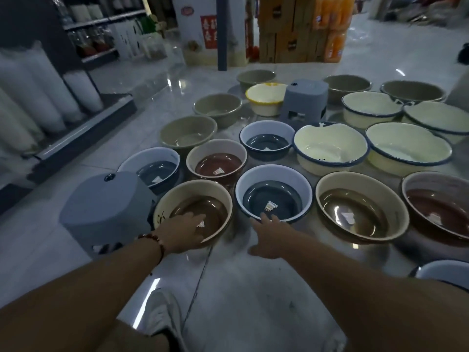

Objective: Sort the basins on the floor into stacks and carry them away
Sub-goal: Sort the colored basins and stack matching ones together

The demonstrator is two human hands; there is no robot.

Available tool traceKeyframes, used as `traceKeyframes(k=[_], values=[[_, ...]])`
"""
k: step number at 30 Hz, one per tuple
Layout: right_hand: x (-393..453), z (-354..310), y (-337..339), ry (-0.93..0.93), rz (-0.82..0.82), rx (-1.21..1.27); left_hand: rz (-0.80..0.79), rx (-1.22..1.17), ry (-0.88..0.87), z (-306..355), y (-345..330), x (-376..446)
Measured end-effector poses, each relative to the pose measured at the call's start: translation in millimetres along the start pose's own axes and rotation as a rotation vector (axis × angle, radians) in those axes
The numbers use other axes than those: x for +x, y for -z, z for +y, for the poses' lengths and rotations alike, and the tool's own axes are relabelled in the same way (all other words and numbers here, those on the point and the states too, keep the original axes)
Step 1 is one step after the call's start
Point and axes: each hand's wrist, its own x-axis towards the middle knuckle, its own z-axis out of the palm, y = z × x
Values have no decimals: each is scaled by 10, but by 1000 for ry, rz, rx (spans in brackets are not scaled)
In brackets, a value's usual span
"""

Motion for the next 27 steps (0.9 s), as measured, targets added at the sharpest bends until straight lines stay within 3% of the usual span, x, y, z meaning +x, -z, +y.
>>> traceKeyframes(k=[6, 10, 13, 19, 22, 27], values=[[578, -235, -327, 13, -92, -150, -58, 99, 35, -557, -116, 347], [1030, -387, -500, -42, -176, -84, -51, 66, 27, -701, -161, 579], [1425, -596, -695, -147, -238, 242, -65, 32, 27, -655, -180, 668], [1885, -1079, -918, -549, -161, 1352, -138, 11, 35, -454, -188, 727], [2032, -1223, -1114, -711, -178, 1597, -131, -2, 45, -497, -184, 733], [2209, -1246, -1174, -792, -151, 2010, -193, -13, 88, -670, -205, 679]])
